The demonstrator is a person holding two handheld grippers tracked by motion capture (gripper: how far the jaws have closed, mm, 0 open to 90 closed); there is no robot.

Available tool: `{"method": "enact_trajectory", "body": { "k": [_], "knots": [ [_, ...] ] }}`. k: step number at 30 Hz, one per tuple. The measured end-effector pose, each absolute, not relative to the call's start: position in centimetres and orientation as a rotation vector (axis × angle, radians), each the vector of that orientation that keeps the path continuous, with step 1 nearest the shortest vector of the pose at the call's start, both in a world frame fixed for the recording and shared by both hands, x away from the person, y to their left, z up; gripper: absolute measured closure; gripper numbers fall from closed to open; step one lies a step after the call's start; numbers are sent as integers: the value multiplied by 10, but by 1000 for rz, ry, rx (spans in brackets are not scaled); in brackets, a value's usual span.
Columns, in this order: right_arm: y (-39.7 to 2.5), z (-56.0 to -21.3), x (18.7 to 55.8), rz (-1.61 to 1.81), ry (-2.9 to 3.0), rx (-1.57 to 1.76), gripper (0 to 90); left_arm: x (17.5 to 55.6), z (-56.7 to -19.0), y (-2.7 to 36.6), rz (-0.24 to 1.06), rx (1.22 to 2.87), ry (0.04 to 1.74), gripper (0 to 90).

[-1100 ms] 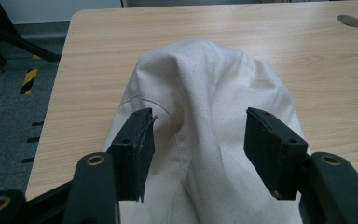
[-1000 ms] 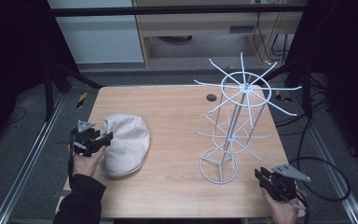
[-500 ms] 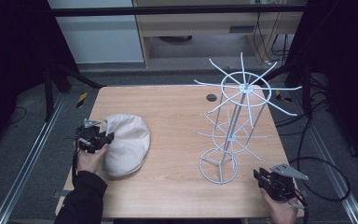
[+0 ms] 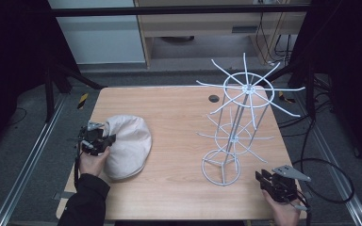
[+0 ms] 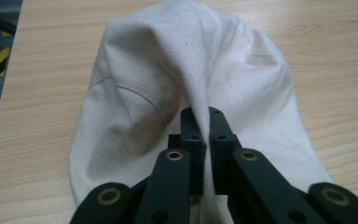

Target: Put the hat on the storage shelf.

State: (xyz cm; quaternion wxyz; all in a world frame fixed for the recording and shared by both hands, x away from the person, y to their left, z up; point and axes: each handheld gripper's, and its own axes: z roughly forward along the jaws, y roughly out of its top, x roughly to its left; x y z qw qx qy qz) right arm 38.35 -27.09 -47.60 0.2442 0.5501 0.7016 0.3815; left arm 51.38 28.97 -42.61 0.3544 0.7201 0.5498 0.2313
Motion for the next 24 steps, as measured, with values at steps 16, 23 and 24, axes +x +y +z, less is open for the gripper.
{"method": "enact_trajectory", "body": {
  "k": [16, 23, 24],
  "knots": [
    [-273, -475, 383, 1048, 1904, 1490, 708, 480, -380, 276, 624, 1733, 1179, 881],
    [-273, -474, 383, 1050, 1904, 1491, 709, 464, -357, 271, 604, 1656, 1079, 882],
    [-273, -474, 383, 1052, 1905, 1491, 710, 461, -353, 270, 603, 1644, 1063, 882]
  ]
}}
